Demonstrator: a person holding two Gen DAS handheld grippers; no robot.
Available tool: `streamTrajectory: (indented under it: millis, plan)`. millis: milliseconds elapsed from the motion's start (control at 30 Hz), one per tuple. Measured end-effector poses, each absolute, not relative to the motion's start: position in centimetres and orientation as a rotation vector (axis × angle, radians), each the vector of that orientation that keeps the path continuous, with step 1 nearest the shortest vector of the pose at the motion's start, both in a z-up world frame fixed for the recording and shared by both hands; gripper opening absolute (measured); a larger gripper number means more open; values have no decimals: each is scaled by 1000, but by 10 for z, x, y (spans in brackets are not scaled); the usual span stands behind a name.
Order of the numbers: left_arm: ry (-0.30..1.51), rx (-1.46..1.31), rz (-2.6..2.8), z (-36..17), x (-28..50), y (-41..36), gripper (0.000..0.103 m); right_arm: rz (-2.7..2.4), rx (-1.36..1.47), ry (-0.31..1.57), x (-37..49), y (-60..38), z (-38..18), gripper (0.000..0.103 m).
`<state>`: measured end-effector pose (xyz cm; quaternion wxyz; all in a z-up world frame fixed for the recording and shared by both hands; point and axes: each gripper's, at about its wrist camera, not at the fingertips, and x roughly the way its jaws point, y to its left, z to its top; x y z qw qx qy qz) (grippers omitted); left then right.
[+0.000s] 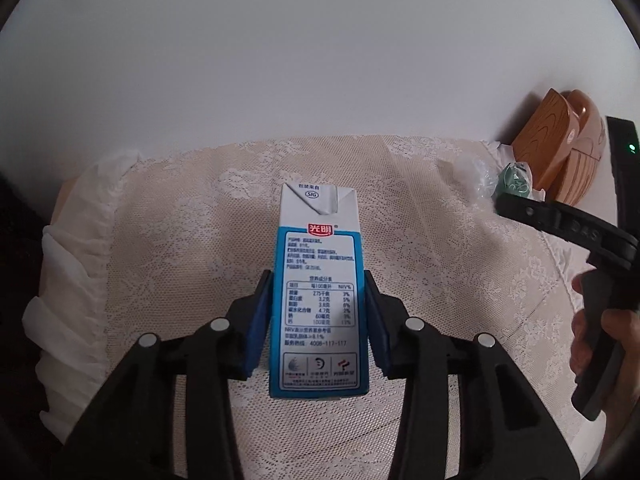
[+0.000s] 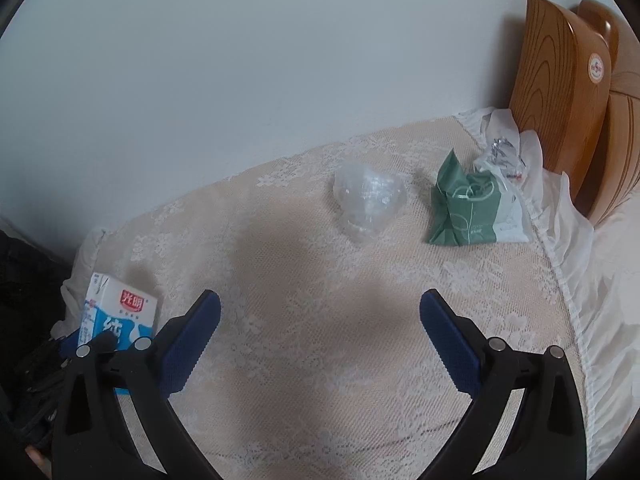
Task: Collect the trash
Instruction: 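Lift the milk carton with the left tool and hold it above the bed, then grasp the clear plastic bag with the right tool while the left tool holds the carton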
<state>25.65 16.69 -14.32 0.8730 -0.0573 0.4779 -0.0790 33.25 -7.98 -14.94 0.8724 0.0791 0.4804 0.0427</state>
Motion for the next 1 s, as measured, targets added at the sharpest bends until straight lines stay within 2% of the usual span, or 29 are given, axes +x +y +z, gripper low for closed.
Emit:
streamTrajectory:
  millis: [167, 233, 333, 400, 500, 800, 1000]
  plan:
    - [984, -113, -158, -137, 251, 158, 42, 9, 120, 1000, 377, -74, -168, 99]
    - [988, -112, -159, -136, 250, 155, 42, -35, 95, 1016, 394, -73, -179, 96]
    - [987, -95, -147, -138, 250, 153, 42, -71, 77, 1048, 409, -75, -193, 74]
    - [986, -89, -144, -137, 249, 152, 42, -74, 81, 1060, 414, -78, -195, 41]
    - [980, -80, -148, -134, 246, 150, 42, -52, 98, 1038, 407, -82, -187, 26]
    - [953, 3, -212, -105, 203, 102, 42, 90, 171, 922, 290, -110, -128, 23]
    - [943, 82, -355, -87, 137, 33, 42, 38, 182, 943, 154, -158, -114, 24]
